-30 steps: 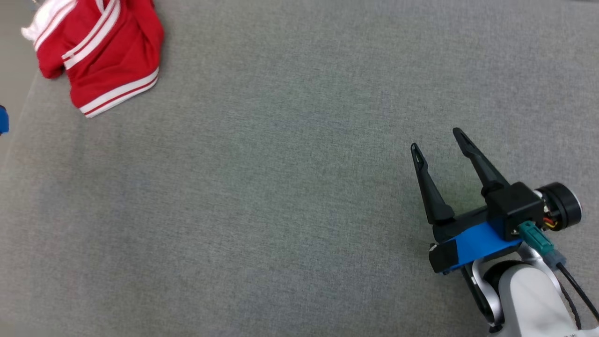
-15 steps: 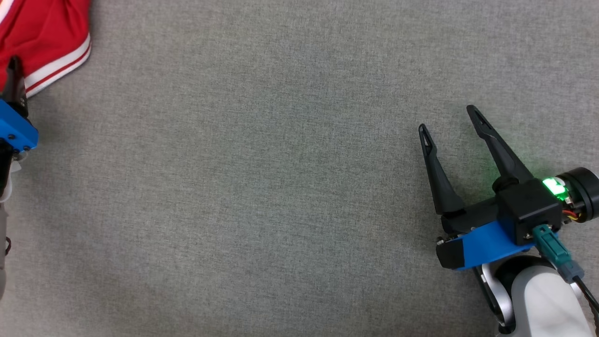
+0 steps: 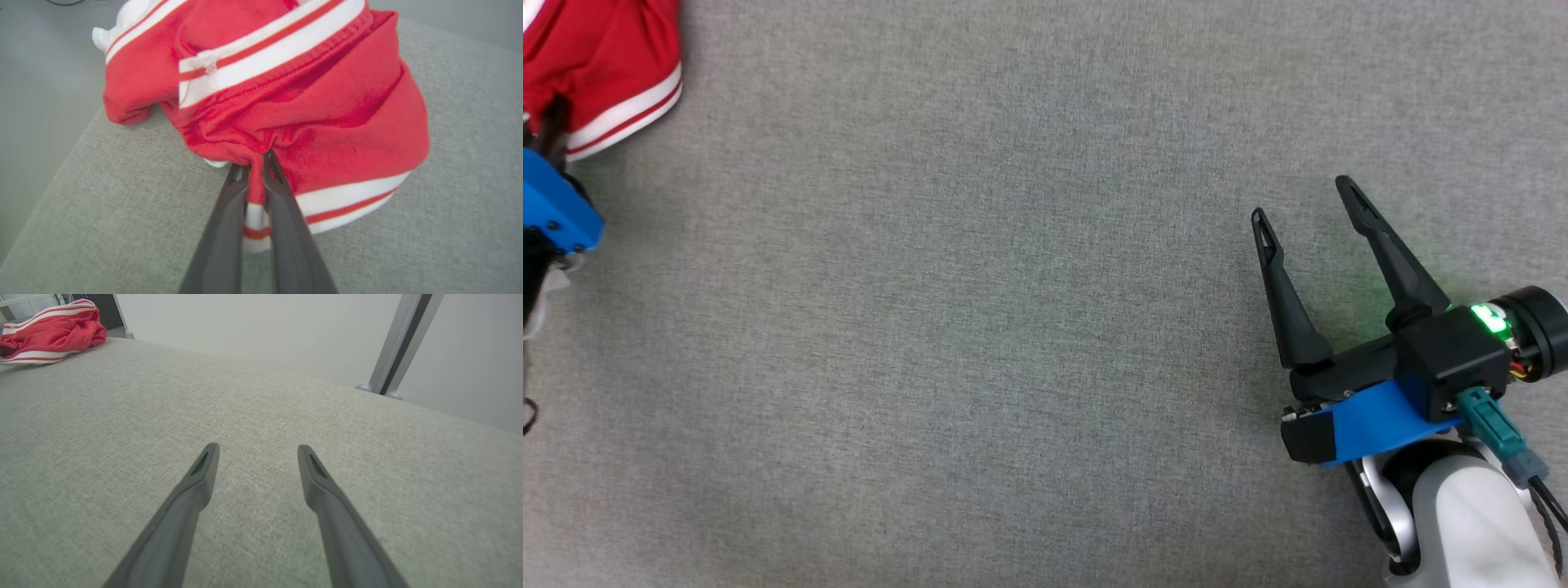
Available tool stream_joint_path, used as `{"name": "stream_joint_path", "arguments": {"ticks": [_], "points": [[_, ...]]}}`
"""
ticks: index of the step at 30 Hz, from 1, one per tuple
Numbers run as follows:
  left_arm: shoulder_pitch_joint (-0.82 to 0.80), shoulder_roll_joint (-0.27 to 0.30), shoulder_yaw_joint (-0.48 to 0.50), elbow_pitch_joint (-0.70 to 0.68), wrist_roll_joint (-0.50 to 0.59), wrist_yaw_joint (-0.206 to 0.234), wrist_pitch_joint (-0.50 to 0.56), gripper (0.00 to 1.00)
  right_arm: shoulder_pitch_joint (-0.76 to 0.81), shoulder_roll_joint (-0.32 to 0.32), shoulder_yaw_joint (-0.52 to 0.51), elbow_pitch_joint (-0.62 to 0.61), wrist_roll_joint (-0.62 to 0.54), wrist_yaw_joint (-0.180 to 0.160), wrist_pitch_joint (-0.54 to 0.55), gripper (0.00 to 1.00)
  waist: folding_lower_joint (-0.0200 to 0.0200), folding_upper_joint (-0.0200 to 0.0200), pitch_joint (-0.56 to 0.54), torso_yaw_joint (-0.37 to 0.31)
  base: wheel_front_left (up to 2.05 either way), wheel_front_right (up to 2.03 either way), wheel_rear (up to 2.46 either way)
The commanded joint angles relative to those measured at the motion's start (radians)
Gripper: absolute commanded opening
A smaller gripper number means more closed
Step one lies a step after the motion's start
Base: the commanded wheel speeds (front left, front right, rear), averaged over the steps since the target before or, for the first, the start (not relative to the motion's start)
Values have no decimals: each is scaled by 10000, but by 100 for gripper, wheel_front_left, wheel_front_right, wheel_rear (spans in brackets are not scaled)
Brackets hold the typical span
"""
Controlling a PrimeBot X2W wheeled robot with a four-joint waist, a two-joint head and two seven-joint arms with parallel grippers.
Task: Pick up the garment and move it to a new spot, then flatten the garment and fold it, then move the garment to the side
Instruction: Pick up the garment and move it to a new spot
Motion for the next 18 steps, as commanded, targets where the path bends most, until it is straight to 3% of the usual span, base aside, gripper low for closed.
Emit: {"name": "stream_joint_path", "arguments": {"ticks": [1, 12, 18], "points": [[-56, 336, -172, -127, -109, -29, -257, 0, -124, -28, -21, 160, 156, 1, -158, 100, 0, 0, -237, -63, 0, 0, 0], [-497, 1687, -1302, -1265, -303, -31, -922, 0, -83, -28, -159, 1599, 1042, 1, -1046, 100, 0, 0, -1986, -574, 0, 0, 0], [-847, 1904, -1898, -2542, -296, -31, -667, 0, 270, -26, -332, 2676, 1637, 1, -1641, 100, 0, 0, -3292, -1147, 0, 0, 0]]}}
